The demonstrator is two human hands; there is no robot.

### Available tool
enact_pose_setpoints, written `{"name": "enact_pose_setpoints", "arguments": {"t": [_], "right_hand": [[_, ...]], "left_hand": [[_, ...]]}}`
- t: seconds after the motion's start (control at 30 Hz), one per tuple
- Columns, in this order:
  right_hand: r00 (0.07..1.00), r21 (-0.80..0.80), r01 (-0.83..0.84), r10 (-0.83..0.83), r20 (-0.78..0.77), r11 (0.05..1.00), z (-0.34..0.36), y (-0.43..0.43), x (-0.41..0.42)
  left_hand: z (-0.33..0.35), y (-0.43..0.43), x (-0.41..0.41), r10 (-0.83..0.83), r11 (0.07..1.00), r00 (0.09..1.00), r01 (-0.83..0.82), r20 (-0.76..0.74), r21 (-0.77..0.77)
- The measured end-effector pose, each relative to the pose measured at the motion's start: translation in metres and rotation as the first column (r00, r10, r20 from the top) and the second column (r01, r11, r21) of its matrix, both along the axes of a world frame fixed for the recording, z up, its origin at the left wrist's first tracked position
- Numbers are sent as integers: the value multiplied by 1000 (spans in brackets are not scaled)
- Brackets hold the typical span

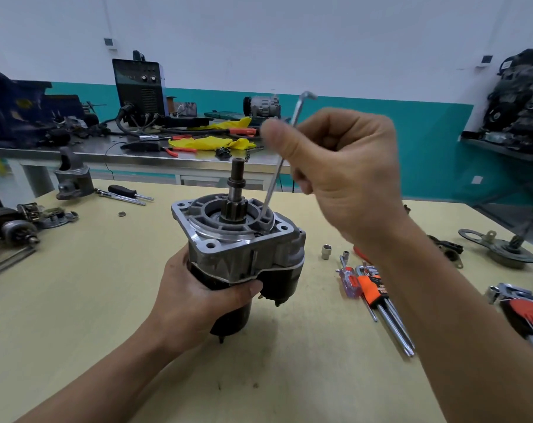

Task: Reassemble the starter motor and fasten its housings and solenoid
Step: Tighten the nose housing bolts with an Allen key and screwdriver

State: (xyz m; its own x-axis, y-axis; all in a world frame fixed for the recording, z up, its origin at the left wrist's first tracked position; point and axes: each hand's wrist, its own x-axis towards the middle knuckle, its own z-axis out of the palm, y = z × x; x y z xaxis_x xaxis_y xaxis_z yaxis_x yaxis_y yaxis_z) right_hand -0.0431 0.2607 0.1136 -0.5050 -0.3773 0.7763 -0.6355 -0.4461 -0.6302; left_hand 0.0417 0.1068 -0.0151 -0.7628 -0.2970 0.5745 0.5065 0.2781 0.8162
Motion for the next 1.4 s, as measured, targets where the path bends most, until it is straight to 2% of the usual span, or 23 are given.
{"name": "enact_pose_setpoints", "arguments": {"t": [0.2, 0.37, 0.8, 1.1, 1.23, 1.4], "right_hand": [[998, 201, -62, 65, -8, 978, 6, 11, -9], [990, 352, -74, 111, -87, 933, 5, 11, -10], [975, 429, -69, 153, -164, 901, 2, 8, -11], [969, 535, -71, 186, -164, 842, 7, 17, -13], [967, 493, -98, 200, -160, 865, 5, 14, -12], [985, 263, -51, 91, -145, 963, -4, 1, -8]], "left_hand": [[0, 0, 0, 4, 1000, 1000, -4, 4, -15], [1, 0, 1, 0, 1000, 1000, 0, 8, -6], [1, 0, 1, -1, 999, 1000, 1, -6, -48], [0, -1, 0, -19, 999, 1000, 19, -8, -46], [2, 0, 1, -32, 999, 999, 32, -9, -33], [2, -1, 1, -34, 999, 999, 34, -6, -29]]}}
